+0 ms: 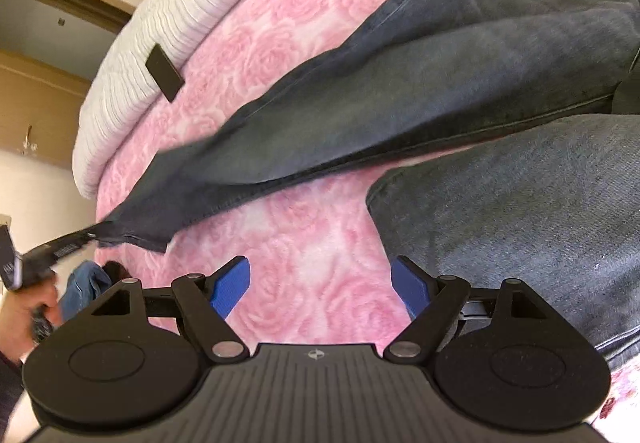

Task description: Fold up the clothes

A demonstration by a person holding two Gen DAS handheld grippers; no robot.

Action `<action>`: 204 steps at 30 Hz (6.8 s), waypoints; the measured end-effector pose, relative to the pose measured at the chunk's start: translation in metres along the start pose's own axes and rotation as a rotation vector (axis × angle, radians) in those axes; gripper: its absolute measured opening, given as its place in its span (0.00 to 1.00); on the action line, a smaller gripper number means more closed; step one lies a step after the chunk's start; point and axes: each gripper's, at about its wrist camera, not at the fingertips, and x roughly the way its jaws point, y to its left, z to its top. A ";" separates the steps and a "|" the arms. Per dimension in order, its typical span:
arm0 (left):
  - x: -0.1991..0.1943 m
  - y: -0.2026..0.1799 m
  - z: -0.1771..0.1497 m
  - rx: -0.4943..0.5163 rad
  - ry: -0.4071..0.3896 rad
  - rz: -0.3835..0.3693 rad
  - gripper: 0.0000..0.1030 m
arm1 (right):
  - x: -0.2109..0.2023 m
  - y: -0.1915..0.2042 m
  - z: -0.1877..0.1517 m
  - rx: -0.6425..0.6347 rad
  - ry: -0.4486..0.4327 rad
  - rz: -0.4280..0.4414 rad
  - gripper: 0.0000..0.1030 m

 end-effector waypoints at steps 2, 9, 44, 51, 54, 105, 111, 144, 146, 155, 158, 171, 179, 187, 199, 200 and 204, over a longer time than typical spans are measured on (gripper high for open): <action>0.005 0.018 0.016 -0.033 -0.027 0.073 0.20 | -0.003 0.002 -0.002 0.007 -0.014 0.001 0.78; 0.021 0.012 0.039 -0.071 -0.122 0.081 0.31 | -0.023 0.004 -0.031 0.047 -0.055 -0.038 0.78; -0.035 -0.309 -0.181 0.223 0.085 -0.121 0.76 | -0.019 -0.134 -0.073 0.303 -0.222 0.044 0.19; -0.034 -0.306 -0.185 0.228 0.018 -0.276 0.78 | -0.078 -0.085 -0.072 0.243 -0.316 0.175 0.12; -0.035 -0.313 -0.183 0.192 -0.008 -0.373 0.80 | -0.112 -0.067 -0.064 0.255 -0.373 0.248 0.12; -0.031 -0.196 -0.221 0.537 0.739 -0.692 0.12 | -0.093 -0.146 -0.125 0.327 0.162 0.000 0.27; -0.014 -0.188 -0.201 0.501 0.572 -0.602 0.29 | -0.130 -0.145 -0.122 0.294 0.061 -0.155 0.39; 0.203 -0.367 0.109 0.345 0.227 -0.252 0.54 | -0.021 -0.292 0.427 -0.646 0.011 -0.169 0.54; 0.217 -0.374 0.111 0.374 0.251 -0.261 0.51 | -0.010 -0.293 0.436 -0.681 0.039 -0.147 0.54; 0.229 -0.390 0.105 0.454 0.305 -0.281 0.12 | 0.023 -0.316 0.451 -0.632 0.132 -0.064 0.42; 0.211 -0.395 0.107 0.503 0.258 -0.257 0.06 | 0.015 -0.308 0.448 -0.639 0.133 -0.053 0.27; 0.189 -0.398 0.227 0.488 -0.002 -0.084 0.05 | -0.031 -0.268 0.495 -0.695 -0.106 -0.149 0.21; 0.224 -0.398 0.226 0.322 0.046 0.012 0.28 | -0.041 -0.264 0.511 -0.657 -0.291 -0.256 0.40; 0.161 -0.428 0.128 0.277 0.082 -0.151 0.33 | -0.079 -0.302 0.441 -0.501 -0.224 -0.204 0.41; 0.143 -0.525 0.010 0.341 0.209 -0.340 0.39 | -0.039 -0.325 0.378 -0.682 0.019 -0.172 0.45; 0.144 -0.527 0.007 0.342 0.211 -0.338 0.40 | -0.033 -0.323 0.379 -0.712 0.027 -0.163 0.45; 0.146 -0.531 0.007 0.334 0.197 -0.332 0.42 | -0.015 -0.322 0.383 -0.779 0.067 -0.128 0.44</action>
